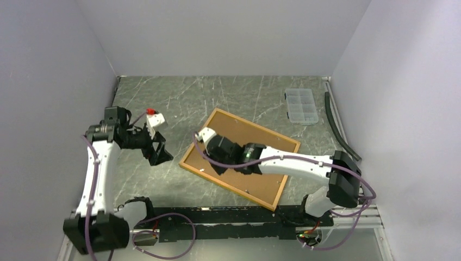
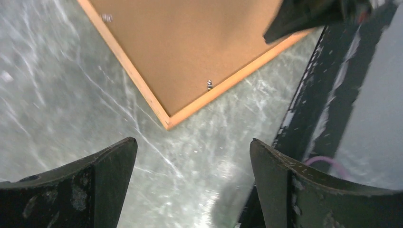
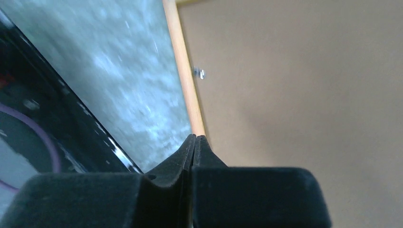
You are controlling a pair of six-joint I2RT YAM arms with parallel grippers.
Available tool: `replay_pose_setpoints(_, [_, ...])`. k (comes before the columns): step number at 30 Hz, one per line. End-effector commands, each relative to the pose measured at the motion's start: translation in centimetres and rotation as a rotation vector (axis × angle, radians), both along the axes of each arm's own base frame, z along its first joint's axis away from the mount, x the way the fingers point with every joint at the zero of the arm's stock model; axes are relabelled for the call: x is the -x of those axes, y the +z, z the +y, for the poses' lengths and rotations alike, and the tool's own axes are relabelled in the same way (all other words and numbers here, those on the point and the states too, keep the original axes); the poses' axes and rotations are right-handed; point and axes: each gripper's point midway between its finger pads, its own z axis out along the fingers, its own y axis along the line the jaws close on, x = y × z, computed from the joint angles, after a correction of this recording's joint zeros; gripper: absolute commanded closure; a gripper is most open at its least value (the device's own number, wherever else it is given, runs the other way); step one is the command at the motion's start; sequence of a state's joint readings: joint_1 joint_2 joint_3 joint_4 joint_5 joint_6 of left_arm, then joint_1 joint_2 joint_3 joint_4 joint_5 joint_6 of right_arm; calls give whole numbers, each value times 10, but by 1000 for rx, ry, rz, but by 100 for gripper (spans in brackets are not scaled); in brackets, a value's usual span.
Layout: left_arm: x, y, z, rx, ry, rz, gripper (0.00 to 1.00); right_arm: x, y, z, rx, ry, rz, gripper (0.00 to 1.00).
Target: Put the photo into the frame
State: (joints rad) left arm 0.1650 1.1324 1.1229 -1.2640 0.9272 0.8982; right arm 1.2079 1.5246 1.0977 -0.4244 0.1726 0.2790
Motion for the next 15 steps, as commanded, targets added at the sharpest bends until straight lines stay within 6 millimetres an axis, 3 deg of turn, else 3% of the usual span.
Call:
replay_pose_setpoints(1, [-3, 10, -11, -144, -207, -382, 6, -11, 62, 14, -111, 49, 17, 95])
replay_pose_setpoints(4, [2, 4, -22, -196, -289, -444, 6, -12, 44, 2, -55, 51, 29, 70])
replay_pose_setpoints(6, [2, 2, -25, -187, -300, -444, 6, -4, 23, -7, -29, 64, 60, 58])
replay_pose_setpoints(11, [7, -17, -25, -206, -344, -436, 6, 14, -28, -28, 19, 57, 130, 52])
replay_pose_setpoints(15, [14, -41, -19, -285, -422, -497, 6, 20, -56, -39, 39, 27, 165, 52])
